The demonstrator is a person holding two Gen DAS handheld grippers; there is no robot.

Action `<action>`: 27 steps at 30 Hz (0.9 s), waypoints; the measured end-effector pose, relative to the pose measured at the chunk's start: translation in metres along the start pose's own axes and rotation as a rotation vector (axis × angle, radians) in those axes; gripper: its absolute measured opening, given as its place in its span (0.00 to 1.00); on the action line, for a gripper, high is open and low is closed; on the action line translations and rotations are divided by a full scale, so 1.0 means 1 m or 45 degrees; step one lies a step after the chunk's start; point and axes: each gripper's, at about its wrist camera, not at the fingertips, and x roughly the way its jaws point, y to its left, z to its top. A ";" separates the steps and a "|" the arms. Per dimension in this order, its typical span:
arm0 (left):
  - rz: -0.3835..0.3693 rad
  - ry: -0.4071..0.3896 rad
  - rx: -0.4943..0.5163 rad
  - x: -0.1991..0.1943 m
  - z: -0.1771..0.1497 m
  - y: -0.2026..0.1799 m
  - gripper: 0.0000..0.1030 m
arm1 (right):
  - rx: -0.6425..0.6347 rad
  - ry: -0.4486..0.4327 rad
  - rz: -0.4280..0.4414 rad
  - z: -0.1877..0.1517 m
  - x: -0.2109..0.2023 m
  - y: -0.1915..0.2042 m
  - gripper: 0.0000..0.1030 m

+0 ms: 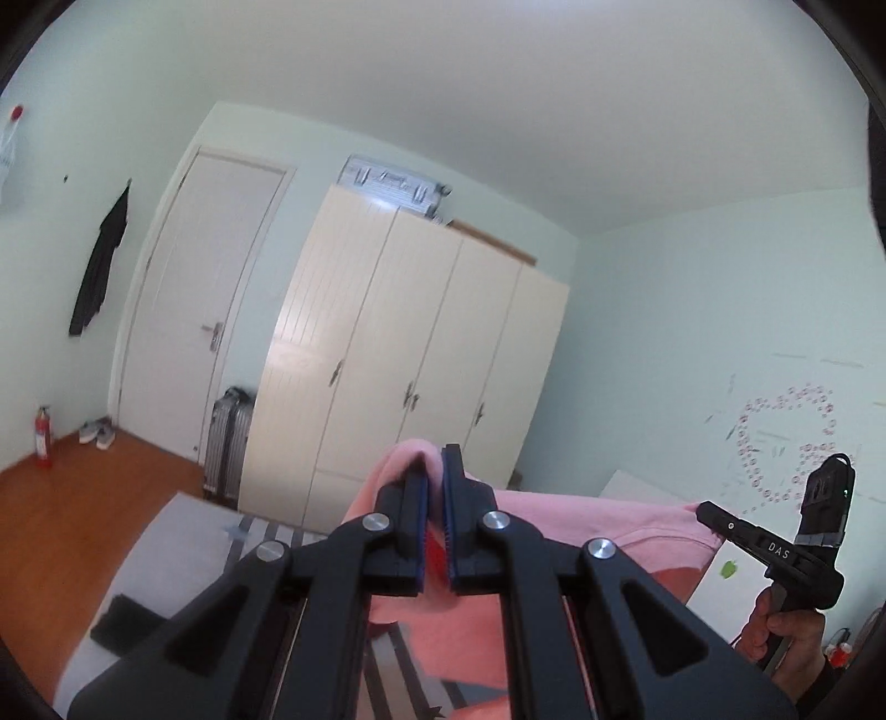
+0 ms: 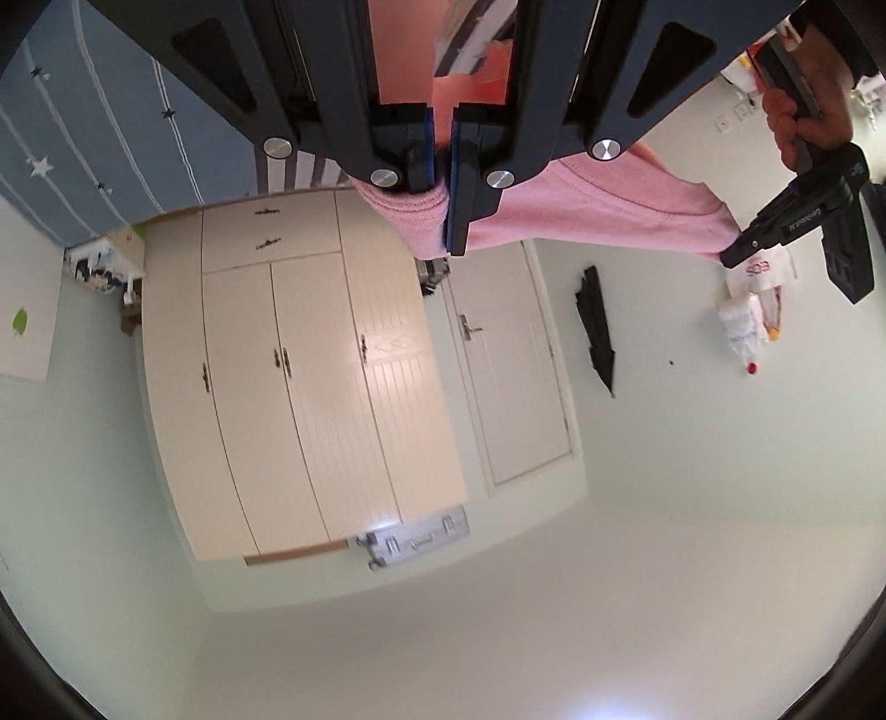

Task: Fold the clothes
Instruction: 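Lift the pink T-shirt by its hem with both grippers and shake it out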

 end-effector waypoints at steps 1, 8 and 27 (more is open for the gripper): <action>-0.015 -0.002 0.009 -0.007 0.009 -0.006 0.03 | -0.006 -0.004 0.005 0.010 -0.012 0.008 0.03; -0.103 0.028 0.035 -0.044 0.070 -0.035 0.03 | -0.075 -0.037 -0.015 0.063 -0.074 0.059 0.02; 0.107 0.530 -0.086 0.171 -0.074 0.072 0.03 | 0.145 0.405 -0.152 -0.059 0.157 -0.058 0.02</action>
